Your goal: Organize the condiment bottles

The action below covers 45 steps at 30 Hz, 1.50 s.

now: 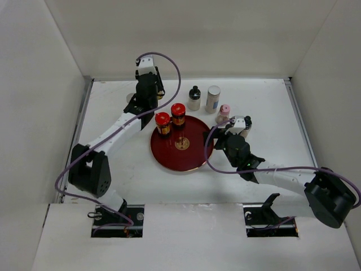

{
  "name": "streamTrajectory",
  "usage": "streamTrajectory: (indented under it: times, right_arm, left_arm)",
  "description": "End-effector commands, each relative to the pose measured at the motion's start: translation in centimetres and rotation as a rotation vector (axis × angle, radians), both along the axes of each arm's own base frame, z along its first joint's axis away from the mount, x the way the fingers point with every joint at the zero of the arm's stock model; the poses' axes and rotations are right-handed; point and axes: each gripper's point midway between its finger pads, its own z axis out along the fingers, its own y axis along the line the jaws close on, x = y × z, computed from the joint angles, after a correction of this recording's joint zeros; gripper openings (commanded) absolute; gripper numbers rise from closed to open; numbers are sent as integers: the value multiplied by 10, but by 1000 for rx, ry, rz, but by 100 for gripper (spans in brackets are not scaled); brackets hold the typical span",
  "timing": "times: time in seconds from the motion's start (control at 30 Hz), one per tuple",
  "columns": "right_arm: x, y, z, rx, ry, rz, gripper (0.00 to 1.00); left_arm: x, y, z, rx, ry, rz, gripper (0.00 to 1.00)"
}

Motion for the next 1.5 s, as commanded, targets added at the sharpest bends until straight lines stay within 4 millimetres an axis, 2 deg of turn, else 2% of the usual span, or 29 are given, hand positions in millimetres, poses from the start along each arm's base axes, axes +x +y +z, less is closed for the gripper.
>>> streamTrajectory:
  times: [0.0,0.13,0.27,0.33,0.47,0.6,0.7,0.8,1.0,1.2,1.33,1.47]
  right_arm:
    - [3,4,25,62,-54,4,99]
    - [2,4,25,70,-56,4,99]
    - [3,4,25,68,-56,3,99]
    - [3,5,23,65,-50,6,99]
    - [3,3,26,65,-58,-1,99]
    - [2,2,27,62,-62,-2,99]
    - [2,2,26,63,-60,-2,99]
    - [2,1,29,65,-65,-3,99]
    - [1,0,29,66,-68,-4,99]
    - [2,1,27,58,-63,-2,99]
    - [2,2,26,62,-59,1,99]
    - [2,4,24,64,-53,5,99]
  left_arm:
    - [-33,14,87,-59,-223,36,23]
    - [-72,32,85,-57,-226,83,23]
    - [-116,53,72,-54,-216,123,23]
    - [-137,57,63,-47,-201,119,23]
    - [-171,50,45,-56,-171,81,23]
    - [-190,21,20,-80,-117,-14,23]
    - [-194,1,-8,-72,-54,-55,23]
    - [-190,-13,-34,-59,-5,-71,23]
    - [-172,-26,-59,-50,16,-87,23]
    - [-156,-24,-79,-38,51,-98,23]
    - [-156,-18,-100,-1,87,-81,24]
    - [-161,-13,-111,6,104,-76,26]
